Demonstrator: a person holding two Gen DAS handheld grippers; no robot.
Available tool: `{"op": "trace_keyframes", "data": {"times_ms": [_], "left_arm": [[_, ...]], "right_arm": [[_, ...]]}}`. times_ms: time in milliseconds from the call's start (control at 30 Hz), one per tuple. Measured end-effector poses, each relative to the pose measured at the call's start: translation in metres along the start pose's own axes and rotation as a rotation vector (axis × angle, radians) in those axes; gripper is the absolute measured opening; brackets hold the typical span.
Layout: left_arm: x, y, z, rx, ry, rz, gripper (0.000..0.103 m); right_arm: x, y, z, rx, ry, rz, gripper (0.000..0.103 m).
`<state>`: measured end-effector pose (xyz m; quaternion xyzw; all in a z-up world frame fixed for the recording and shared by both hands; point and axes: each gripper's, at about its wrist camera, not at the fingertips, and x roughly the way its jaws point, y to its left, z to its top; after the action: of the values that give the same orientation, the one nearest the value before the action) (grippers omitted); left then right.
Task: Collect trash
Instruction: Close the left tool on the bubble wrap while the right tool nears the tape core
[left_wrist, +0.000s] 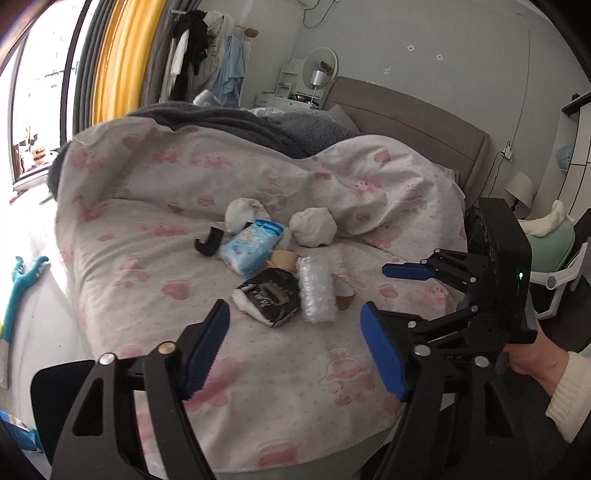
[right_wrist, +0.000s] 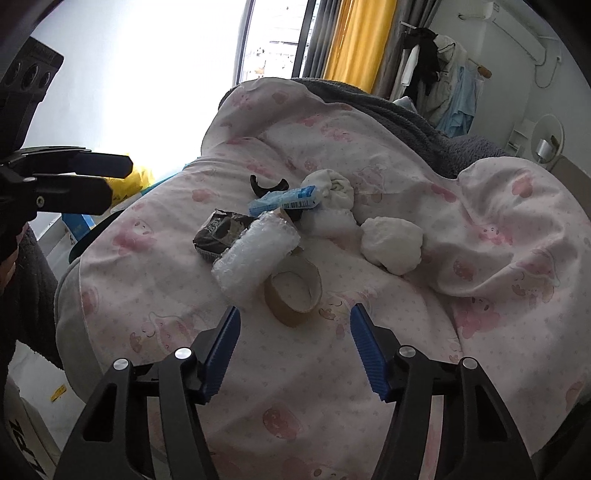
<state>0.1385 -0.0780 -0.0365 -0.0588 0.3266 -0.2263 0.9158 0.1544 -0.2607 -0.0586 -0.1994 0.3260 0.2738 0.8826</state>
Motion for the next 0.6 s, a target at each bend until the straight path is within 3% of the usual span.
{"op": "trace_keyframes", "data": {"times_ms": [400,600], "left_arm": [[0.062,-0.01,0.01,-0.048,0.092,-0.065,0.056],[0.08,-0.01,0.014,-0.07,0.114,-0.062,0.055]], "right_arm": [[0.02,-0.01,-0.01,0.024,0.001,0.068,0.058],[0.027,-0.016,-0.009,0.022,-0.005,0.09,0.058]]}}
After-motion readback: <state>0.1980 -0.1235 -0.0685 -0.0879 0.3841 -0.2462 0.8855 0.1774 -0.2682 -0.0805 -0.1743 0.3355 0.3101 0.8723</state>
